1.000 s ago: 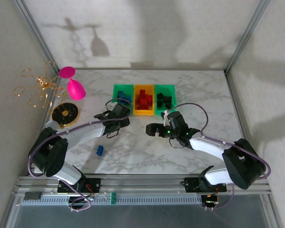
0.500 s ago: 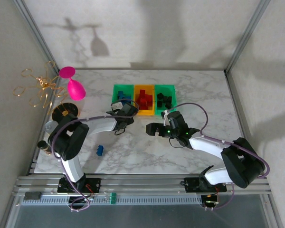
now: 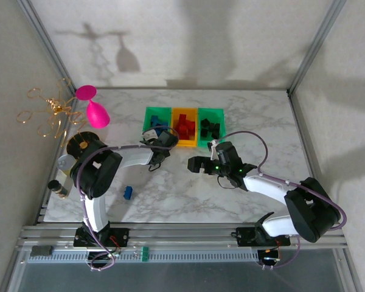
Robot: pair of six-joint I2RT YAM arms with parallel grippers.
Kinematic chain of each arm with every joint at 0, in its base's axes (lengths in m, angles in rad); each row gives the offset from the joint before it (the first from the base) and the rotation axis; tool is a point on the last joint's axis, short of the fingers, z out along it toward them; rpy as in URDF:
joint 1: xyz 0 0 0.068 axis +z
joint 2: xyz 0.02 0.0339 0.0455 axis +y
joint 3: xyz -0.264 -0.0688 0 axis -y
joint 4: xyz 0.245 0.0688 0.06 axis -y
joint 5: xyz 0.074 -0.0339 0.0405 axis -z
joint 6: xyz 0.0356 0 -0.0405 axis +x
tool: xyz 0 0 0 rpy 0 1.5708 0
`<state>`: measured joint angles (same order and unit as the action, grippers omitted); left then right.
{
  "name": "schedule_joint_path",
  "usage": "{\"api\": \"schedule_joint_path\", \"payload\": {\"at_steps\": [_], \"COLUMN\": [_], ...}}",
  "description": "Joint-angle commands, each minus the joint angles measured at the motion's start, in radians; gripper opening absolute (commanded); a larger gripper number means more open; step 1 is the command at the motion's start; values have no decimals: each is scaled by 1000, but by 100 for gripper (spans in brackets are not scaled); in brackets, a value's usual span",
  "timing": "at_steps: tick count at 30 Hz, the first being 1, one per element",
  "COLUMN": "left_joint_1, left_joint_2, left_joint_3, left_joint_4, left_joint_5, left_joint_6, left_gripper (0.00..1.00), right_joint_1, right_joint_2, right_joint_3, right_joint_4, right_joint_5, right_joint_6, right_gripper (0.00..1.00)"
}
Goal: Sort the legos into containers by color
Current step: Pick up the lego from the center of the table, then place the lego in the container.
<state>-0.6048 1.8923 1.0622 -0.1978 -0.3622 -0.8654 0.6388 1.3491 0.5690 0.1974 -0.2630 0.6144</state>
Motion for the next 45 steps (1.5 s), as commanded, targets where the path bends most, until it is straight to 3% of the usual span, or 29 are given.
{"api": "schedule_joint_path", "payload": {"at_steps": [1, 6, 15, 21, 26, 38, 45], "left_joint_1": [11, -3, -52, -49, -11, 86, 88], "left_joint_2": [6, -40, -230, -287, -193, 105, 108], "left_joint_3": [20, -10, -90, 3, 177, 454, 494], "left_joint_4": [2, -8, -78, -129, -193, -167, -194], "left_joint_5": [-44, -33, -29, -58, -94, -44, -17], "left_joint_6": [6, 26, 9, 97, 186, 307, 328], "left_gripper": [44, 37, 37, 37, 37, 38, 54], "right_joint_1": [-7, -7, -23, -36, -45, -63, -67], "right_joint_2": [-3, -4, -43, -65, -94, -177, -193], "right_joint_3": [11, 16, 32, 49, 44, 19, 21], "right_joint_4": [4, -2, 10, 5, 9, -58, -72], "right_joint_5": [-3, -5, -43, -28, 24, 71, 68], "right_joint_6": [-11, -13, 13, 16, 36, 35, 20], "right_gripper": [98, 98, 99, 99, 99, 99, 98]}}
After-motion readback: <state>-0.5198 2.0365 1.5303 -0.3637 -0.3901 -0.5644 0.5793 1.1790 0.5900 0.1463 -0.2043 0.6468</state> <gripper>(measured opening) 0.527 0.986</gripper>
